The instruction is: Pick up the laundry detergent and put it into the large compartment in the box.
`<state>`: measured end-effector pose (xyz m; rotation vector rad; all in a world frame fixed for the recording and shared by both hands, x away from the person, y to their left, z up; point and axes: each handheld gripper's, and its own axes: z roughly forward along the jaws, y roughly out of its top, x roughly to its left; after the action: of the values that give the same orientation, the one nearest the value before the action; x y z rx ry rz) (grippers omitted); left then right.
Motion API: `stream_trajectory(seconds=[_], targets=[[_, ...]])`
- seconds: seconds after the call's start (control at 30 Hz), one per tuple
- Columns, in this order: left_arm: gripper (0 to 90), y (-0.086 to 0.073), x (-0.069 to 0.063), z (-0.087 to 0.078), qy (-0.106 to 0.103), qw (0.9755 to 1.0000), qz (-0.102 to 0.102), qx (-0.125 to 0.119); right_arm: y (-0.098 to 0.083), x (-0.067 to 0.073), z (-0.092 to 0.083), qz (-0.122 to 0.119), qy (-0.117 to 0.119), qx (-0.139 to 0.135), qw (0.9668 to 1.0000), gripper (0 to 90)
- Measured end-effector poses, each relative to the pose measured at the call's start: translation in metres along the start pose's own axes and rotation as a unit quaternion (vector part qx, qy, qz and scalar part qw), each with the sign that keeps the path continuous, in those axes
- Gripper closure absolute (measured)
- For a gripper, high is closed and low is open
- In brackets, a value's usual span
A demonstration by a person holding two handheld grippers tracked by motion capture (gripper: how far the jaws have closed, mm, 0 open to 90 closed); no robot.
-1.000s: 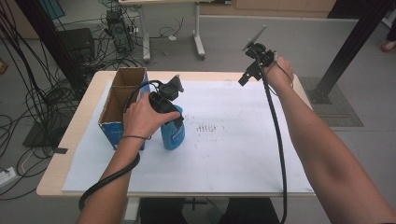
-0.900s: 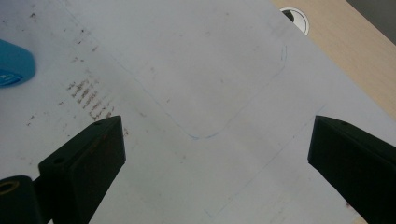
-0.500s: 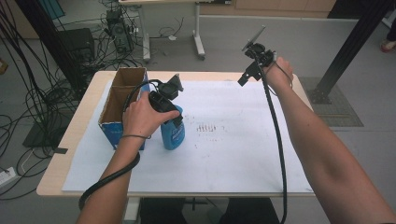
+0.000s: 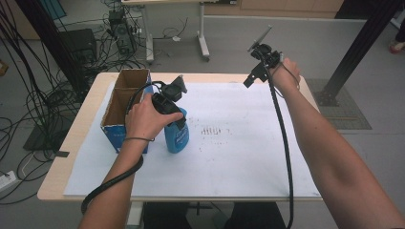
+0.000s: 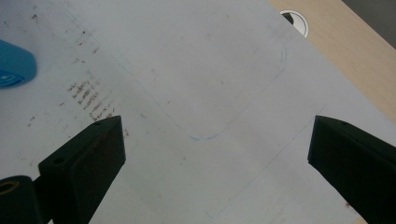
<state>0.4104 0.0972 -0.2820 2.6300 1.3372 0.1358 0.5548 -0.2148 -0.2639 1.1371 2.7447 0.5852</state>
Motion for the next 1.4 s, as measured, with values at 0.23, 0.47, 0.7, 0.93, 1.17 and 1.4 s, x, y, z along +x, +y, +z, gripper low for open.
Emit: stream_trajectory(seconds=[0.23,0.47,0.7,0.93,1.17,1.4], targets=[[31.2,-0.0003,-0.0002,0.0000,-0.002,1.0000,-0.002,-0.001,-0.0001,0.0006,0.0002,-0.002,0.001,-0.001,1.0000,4.0],[34.6,-0.0006,-0.0002,-0.0001,-0.001,1.0000,0.000,0.001,0.0005,0.0014,0.0004,-0.002,0.000,0.001,1.0000,4.0],[37.2,-0.0013,0.0005,-0.0005,-0.005,1.0000,-0.002,-0.001,-0.0001,0.0003,0.0001,0.001,-0.002,0.002,1.0000,4.0],[37.6,-0.0012,-0.0007,-0.0004,-0.001,1.0000,-0.002,-0.001,0.0007,0.0015,0.0003,-0.001,-0.001,0.003,1.0000,4.0],[37.7,-0.0013,-0.0006,-0.0004,-0.001,1.0000,-0.002,0.000,0.0012,0.0015,0.0014,-0.002,-0.001,0.003,1.0000,4.0],[37.7,-0.0011,-0.0005,-0.0003,-0.002,1.0000,-0.003,0.001,0.0006,0.0009,0.0004,-0.001,-0.003,0.002,1.0000,4.0]])
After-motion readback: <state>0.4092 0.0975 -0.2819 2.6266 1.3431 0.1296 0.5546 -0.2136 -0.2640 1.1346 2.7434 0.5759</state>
